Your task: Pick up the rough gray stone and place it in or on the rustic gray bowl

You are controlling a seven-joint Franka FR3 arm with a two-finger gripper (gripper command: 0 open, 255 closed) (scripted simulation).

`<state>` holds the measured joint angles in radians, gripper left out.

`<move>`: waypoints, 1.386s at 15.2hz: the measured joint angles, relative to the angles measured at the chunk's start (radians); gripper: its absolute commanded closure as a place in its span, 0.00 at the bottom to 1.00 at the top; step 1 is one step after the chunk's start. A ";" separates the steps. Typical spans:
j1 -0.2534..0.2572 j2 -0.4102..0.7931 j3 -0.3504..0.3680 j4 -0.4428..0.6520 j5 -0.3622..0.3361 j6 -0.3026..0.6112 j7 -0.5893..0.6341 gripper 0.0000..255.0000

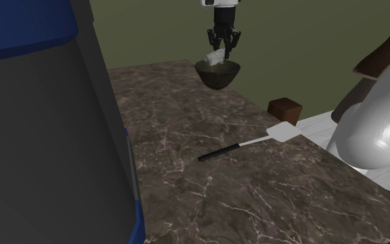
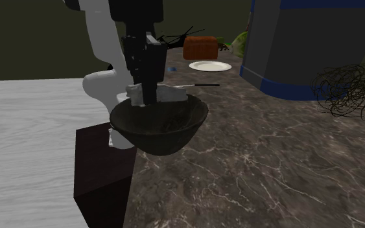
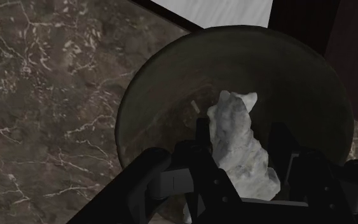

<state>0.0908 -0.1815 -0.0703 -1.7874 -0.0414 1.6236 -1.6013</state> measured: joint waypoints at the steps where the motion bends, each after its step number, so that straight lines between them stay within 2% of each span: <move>1: 0.001 -0.002 0.001 -0.015 0.000 0.013 0.002 1.00; 9: 0.000 -0.005 0.000 -0.047 0.000 0.042 0.002 1.00; 10: 0.000 -0.005 0.000 -0.047 0.000 0.042 0.002 0.00; 16: 0.000 -0.005 0.000 -0.047 0.000 0.042 0.002 0.00; 21: 0.000 0.021 0.000 0.099 0.002 -0.076 -0.003 0.00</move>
<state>0.0911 -0.1602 -0.0702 -1.6884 -0.0399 1.5478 -1.6042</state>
